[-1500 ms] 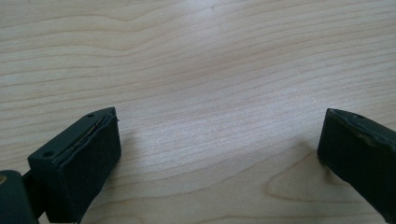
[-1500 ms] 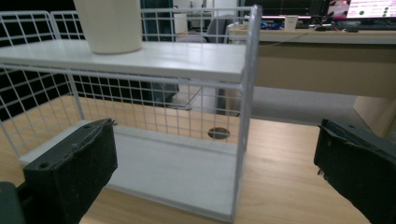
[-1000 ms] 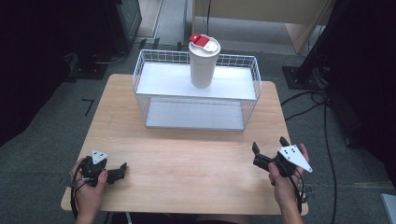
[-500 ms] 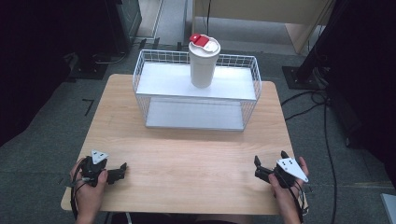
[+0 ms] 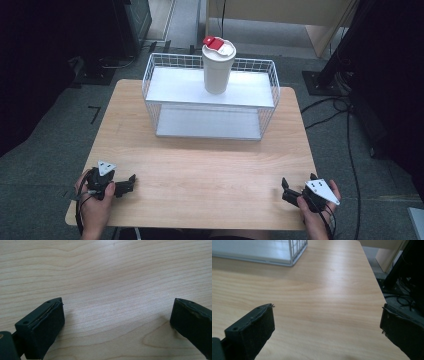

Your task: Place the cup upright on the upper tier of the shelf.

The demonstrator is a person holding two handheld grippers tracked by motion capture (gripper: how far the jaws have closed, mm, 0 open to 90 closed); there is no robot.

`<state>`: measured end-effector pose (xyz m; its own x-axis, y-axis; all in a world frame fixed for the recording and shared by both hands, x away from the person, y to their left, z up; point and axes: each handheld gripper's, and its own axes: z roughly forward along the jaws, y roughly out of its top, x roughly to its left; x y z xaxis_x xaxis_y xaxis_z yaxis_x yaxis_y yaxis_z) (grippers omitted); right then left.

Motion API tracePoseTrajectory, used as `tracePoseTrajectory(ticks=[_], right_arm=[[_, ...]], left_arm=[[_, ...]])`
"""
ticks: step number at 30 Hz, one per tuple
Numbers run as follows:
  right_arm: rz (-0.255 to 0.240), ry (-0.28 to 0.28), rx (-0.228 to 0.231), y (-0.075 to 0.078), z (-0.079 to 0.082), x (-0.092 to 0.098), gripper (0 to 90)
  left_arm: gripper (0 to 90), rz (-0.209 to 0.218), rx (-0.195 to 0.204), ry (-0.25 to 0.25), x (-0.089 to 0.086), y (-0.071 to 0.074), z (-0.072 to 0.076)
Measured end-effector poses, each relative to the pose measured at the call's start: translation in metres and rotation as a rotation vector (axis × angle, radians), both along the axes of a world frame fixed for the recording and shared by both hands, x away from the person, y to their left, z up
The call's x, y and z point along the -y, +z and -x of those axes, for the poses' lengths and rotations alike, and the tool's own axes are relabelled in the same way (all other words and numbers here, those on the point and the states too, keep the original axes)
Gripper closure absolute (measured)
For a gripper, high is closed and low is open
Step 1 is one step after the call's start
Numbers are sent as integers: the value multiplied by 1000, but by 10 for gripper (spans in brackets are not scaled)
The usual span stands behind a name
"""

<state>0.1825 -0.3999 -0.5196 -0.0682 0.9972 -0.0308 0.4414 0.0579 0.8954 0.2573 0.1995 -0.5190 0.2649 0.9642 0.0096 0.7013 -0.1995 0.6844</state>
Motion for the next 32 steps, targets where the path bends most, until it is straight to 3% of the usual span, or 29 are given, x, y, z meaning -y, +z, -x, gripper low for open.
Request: tracePoseTrajectory(ticks=[5, 8, 12, 15, 18, 32], right_arm=[[26, 36, -92, -1, 5, 4, 0], [41, 42, -187, -3, 3, 7, 0], [6, 66, -306, -7, -1, 11, 0], [-19, 83, -308, -9, 3, 13, 0], [-25, 83, -267, -12, 10, 15, 0], [-30, 69, -267, -12, 10, 13, 0]], left_arm=[[0, 0, 0, 0, 0, 0, 0], [0, 1, 0, 0, 0, 0, 0], [0, 1, 0, 0, 0, 0, 0], [0, 1, 0, 0, 0, 0, 0], [0, 1, 0, -1, 0, 0, 0], [0, 0, 0, 7, 0, 0, 0]])
